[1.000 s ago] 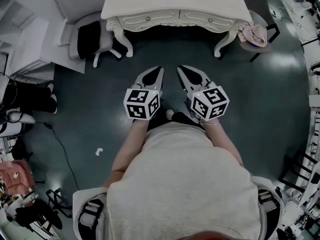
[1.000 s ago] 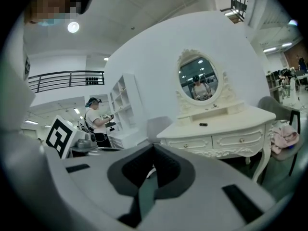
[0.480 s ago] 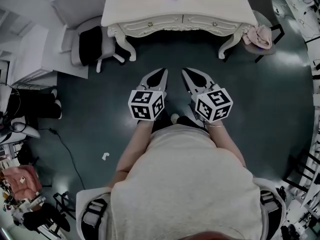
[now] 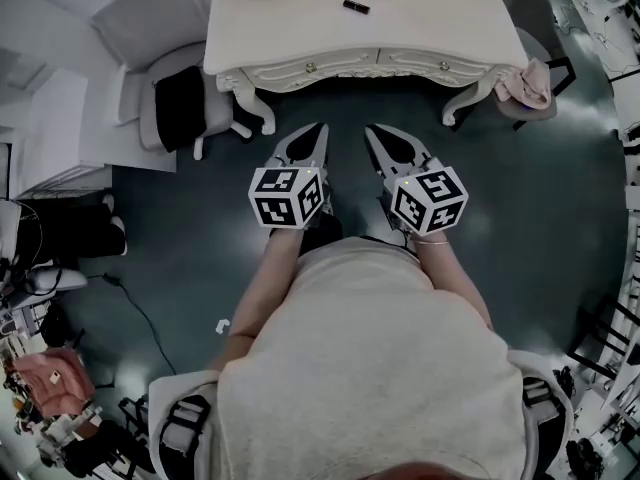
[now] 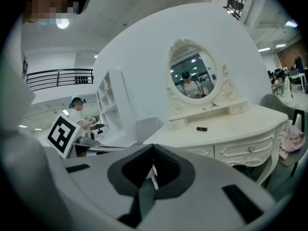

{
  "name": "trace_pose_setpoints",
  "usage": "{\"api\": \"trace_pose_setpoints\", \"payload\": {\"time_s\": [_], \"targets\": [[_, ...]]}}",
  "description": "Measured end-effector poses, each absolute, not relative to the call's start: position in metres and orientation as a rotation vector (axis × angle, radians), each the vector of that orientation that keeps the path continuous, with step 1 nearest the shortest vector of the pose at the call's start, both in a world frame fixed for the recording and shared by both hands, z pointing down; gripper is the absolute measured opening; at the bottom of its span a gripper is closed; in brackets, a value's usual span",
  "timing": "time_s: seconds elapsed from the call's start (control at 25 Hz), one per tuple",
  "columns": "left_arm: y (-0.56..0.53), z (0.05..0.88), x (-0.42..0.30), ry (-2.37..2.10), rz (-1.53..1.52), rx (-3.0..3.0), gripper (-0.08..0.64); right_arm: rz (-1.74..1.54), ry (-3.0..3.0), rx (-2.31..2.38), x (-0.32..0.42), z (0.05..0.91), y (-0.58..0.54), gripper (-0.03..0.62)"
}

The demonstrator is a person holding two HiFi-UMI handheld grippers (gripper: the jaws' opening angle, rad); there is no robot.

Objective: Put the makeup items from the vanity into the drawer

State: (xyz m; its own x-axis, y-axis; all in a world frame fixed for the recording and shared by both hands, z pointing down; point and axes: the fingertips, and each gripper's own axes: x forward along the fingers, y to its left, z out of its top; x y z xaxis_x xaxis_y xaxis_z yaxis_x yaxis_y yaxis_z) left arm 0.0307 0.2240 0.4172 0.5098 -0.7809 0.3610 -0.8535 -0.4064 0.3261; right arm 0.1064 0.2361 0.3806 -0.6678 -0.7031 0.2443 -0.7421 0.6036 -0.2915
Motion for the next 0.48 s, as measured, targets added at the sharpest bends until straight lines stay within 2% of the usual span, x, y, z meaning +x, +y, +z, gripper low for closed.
{"api": "trace_pose_setpoints", "payload": {"time_s": [0.48], "targets": [[0.123, 0.401, -0.031, -1.260, 0.186, 2.362, 0.009, 0.535, -2.718, 1.359, 0.043, 0.364, 0.132, 0.008]]}}
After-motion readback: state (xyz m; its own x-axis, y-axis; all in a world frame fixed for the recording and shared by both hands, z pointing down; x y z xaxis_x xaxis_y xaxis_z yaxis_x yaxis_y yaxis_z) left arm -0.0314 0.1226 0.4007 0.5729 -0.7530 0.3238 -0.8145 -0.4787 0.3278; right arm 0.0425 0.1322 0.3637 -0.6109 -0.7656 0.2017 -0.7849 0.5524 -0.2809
